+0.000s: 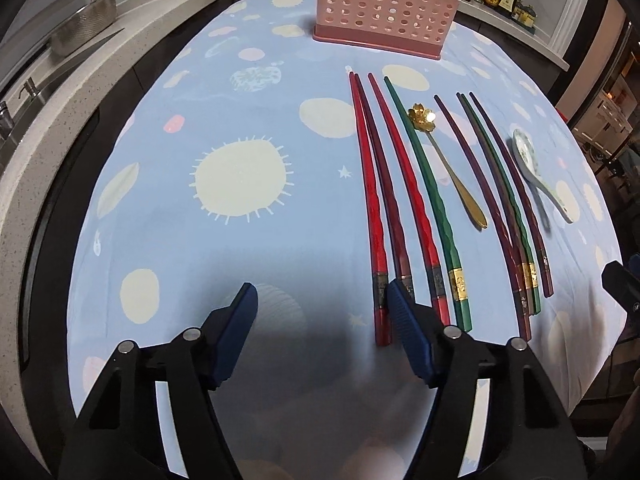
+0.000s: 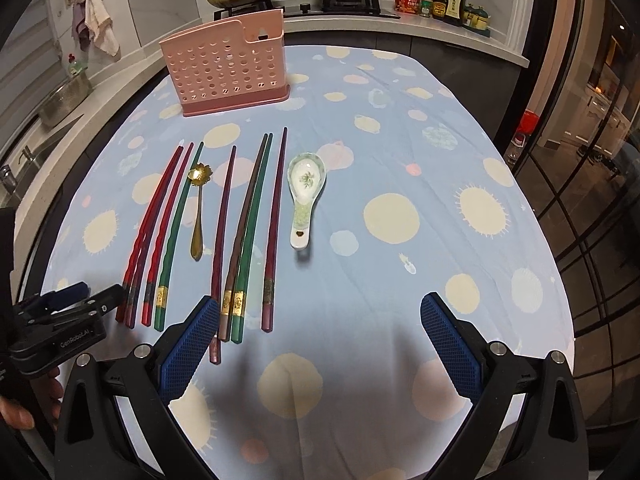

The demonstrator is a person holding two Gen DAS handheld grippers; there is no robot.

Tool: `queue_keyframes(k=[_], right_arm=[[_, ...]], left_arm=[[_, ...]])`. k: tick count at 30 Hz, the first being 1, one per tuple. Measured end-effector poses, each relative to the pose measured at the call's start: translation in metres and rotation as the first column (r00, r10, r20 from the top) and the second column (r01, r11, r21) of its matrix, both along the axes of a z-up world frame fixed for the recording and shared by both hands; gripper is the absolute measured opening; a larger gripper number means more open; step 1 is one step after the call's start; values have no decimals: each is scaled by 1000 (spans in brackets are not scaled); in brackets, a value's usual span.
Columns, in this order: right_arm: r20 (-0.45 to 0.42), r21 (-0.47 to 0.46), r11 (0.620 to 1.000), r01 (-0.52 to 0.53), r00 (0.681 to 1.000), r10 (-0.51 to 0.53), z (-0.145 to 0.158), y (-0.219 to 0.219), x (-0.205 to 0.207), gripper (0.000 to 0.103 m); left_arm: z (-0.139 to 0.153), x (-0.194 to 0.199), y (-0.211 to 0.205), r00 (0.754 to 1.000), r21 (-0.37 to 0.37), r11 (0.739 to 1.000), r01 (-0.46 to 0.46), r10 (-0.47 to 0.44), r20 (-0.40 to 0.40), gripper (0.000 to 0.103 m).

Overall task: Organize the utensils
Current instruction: 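Grasp a red chopstick with the left tool while the right tool grasps the white ceramic spoon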

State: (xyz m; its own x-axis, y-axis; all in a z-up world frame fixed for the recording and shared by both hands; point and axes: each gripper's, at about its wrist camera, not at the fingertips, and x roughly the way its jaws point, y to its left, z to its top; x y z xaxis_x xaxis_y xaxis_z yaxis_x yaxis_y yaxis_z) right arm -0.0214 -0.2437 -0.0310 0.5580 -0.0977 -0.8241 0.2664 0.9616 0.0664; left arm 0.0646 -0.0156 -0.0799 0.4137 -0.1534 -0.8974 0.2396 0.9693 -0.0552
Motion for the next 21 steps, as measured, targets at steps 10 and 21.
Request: queue_keyframes(k=[10, 21], right_arm=[[6, 43, 999, -3, 1000, 3, -2, -9, 26, 75], [3, 182, 983, 22, 1000, -23, -15, -31, 64, 25]], left_arm=[[1, 1, 2, 999, -16, 999, 38, -37, 8, 19], [0, 4, 3, 999, -31, 999, 35, -35, 0, 9]])
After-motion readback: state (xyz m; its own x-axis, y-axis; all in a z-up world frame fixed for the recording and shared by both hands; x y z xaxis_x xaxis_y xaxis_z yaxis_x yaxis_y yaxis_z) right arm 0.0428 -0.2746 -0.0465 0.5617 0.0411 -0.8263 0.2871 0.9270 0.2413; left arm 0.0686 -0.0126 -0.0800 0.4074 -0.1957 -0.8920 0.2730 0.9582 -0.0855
